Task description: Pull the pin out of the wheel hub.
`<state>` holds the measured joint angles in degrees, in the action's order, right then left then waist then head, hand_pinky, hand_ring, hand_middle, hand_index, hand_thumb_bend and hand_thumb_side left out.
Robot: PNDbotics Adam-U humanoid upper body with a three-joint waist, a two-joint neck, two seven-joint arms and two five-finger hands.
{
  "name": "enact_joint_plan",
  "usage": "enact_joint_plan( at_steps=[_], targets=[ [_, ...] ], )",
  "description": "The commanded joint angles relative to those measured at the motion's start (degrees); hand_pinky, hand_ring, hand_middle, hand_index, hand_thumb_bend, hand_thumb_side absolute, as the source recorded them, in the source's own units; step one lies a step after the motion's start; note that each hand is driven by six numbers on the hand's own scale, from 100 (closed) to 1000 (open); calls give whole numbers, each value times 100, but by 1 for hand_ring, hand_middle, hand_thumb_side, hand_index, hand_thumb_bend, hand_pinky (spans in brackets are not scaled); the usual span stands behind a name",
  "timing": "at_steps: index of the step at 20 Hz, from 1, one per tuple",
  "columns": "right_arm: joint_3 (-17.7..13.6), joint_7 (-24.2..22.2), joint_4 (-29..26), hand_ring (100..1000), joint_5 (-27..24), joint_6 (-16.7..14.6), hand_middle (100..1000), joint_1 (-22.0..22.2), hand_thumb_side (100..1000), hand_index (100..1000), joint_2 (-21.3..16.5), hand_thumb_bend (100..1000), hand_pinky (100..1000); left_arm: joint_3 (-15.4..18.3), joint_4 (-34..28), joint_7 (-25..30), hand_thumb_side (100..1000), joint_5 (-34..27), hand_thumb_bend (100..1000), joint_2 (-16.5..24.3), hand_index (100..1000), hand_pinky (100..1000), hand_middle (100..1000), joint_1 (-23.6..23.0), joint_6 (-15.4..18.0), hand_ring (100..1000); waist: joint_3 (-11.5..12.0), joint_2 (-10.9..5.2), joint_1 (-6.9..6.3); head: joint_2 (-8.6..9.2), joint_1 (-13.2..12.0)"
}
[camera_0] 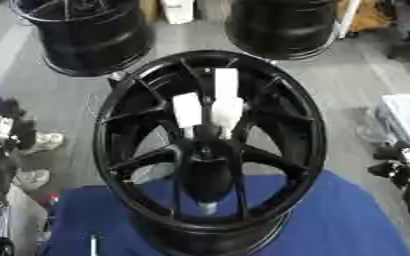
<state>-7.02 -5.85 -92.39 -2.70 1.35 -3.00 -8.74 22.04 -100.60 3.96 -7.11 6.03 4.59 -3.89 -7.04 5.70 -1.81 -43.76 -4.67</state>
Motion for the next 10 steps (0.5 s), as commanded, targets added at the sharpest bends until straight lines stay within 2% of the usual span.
enact_joint_plan(
  at_steps=[1,5,10],
  targets=[
    [-5,5,-65,553,39,-1,602,-38,793,672,-46,100,706,-4,-179,4,514,-12,578,343,773,694,647,47,78,640,-9,-81,-2,-35,-27],
    [-16,14,-64,552,55,-1,602,-39,791,671,-89,100,706,-176,-443,134,476,104,577,821,778,699,657,132,279,650,-42,-101,-57,-31,-12],
    [-13,15,-54,552,104,0,601,-34,790,672,-200,100,706,-750,-898,505,433,481,591,1494,795,717,691,372,603,681,-118,-134,-192,-35,4]
  ],
)
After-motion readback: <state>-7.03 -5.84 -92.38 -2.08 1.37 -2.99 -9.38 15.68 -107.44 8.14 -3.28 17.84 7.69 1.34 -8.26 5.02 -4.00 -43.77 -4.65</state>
